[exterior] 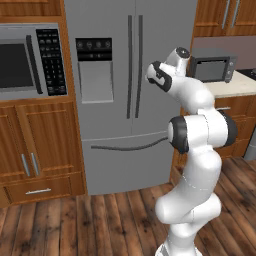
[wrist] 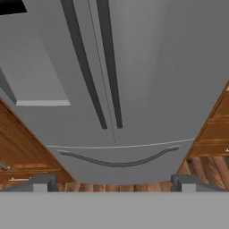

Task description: Place one of the steaks on the plate and the other in the bowl. Then place the bowl in the fridge.

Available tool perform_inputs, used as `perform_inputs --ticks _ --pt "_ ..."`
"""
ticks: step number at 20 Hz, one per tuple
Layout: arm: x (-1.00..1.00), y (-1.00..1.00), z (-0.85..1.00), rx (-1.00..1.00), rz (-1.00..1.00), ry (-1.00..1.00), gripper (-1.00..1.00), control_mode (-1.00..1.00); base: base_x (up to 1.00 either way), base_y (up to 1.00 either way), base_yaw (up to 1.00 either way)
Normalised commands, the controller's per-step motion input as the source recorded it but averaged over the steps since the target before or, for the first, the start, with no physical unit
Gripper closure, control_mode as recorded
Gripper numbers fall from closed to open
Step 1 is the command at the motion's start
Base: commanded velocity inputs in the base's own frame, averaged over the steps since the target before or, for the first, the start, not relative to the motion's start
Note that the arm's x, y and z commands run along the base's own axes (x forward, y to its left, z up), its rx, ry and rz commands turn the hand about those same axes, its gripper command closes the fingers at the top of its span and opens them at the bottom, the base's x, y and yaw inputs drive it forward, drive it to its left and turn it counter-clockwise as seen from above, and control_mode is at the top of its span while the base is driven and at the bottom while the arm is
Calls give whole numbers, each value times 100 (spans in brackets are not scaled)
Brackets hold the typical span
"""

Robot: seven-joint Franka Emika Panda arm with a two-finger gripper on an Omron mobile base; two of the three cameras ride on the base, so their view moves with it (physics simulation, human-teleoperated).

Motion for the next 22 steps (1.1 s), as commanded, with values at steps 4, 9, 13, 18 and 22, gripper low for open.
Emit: perform_inputs --ticks 4,9,13,18,22 --pt "-8 0 10 0 -1 0 -100 -100 0 0 0" --pt "0 0 29 0 0 0 -100 -100 0 0 0" --pt "17 0 24 0 0 0 -100 -100 0 0 0" --pt "0 0 0 0 0 0 -100 100 70 0 -1" --pt "0 0 0 0 0 0 -100 100 49 0 -1"
